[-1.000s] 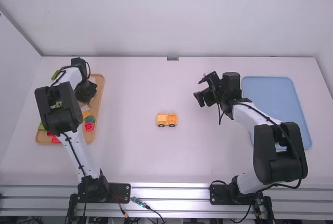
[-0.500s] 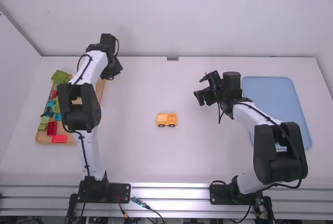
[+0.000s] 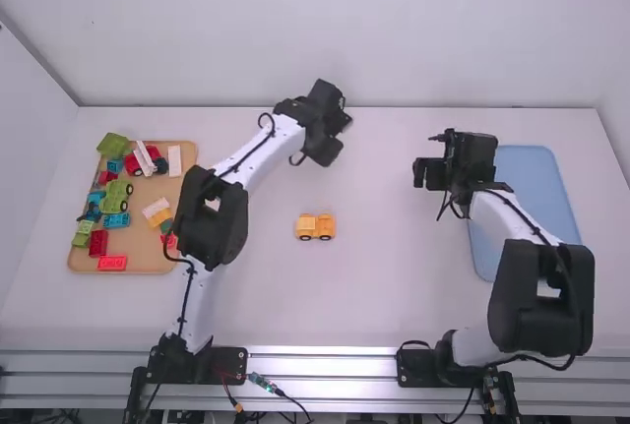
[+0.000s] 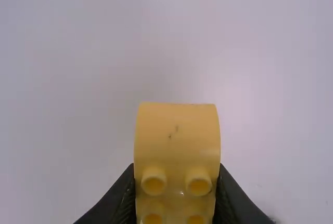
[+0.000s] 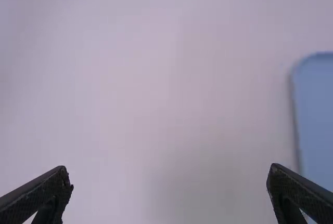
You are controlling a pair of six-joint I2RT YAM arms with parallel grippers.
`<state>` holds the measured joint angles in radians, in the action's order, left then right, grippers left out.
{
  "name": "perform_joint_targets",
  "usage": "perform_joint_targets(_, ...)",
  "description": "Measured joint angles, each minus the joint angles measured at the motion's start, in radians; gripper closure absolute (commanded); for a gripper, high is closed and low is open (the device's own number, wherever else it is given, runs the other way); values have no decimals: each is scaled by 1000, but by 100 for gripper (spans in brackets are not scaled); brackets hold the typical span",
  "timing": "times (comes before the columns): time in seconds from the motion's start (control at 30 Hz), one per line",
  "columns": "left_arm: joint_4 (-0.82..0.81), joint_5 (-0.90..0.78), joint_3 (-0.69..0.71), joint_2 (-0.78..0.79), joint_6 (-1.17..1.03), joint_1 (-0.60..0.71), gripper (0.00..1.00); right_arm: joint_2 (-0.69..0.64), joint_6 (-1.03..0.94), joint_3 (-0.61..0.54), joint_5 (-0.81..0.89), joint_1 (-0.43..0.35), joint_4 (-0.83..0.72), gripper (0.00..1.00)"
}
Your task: Assemble lego blocks to make yellow taxi
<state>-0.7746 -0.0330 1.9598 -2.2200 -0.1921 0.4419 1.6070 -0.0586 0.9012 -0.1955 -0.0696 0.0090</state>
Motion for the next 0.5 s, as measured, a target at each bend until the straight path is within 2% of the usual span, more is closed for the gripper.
perform_joint_targets(0.13, 85, -43, -103, 0, -158, 50, 98, -88, 1, -79, -48, -80, 63, 1)
perform_joint_targets(0.23, 108, -140, -219, 2, -304, 63, 98, -182, 0, -174, -100, -136, 119, 1)
perform_joint_targets(0.37, 95, -215, -301, 2, -443, 78, 98, -260, -1, -253, -146, -162, 162, 1)
perform_joint_targets(0.5, 101, -212, -312, 3, -518, 123, 98, -304, -12, -291, -167, -152, 166, 1)
